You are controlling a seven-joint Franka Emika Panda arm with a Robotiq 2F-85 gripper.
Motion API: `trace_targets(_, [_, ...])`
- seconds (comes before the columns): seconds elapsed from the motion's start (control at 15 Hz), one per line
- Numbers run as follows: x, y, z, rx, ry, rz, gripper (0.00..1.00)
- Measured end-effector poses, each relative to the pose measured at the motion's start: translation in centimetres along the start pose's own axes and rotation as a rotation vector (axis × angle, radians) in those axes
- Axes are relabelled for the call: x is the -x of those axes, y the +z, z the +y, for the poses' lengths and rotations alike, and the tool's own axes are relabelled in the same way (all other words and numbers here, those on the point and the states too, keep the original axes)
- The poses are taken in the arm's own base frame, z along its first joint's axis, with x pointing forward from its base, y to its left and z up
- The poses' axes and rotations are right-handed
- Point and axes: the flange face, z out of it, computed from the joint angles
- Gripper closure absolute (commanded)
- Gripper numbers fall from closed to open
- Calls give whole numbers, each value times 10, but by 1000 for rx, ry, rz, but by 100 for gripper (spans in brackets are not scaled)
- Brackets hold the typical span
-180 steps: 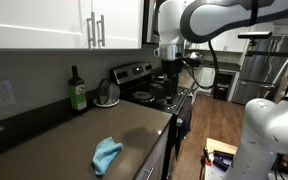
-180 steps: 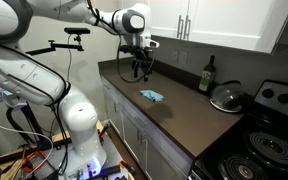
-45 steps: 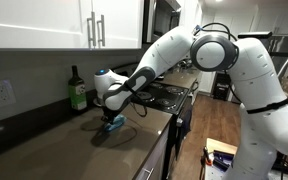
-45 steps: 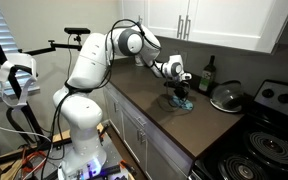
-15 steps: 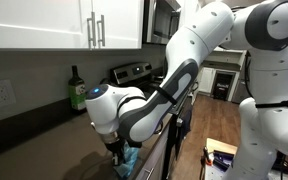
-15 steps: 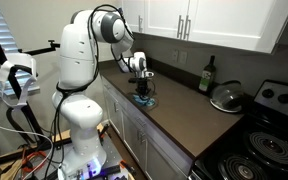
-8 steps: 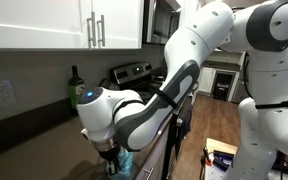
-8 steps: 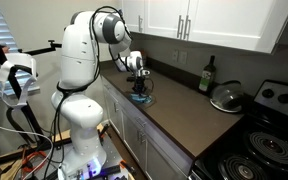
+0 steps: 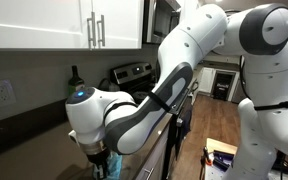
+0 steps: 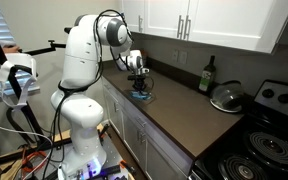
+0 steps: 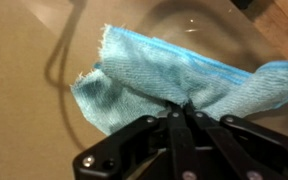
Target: Use the towel to wipe the counter
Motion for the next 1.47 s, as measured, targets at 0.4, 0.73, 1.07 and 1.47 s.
trace_targets(0.4, [-22,3,44,6,73,79,97])
trace_targets(0.73, [-21,15,110,29,184,111,97])
trace_targets(1.07, [-3,27,168,54,309,110,97])
trace_targets(1.47, [18,37,205,77,441,86,97])
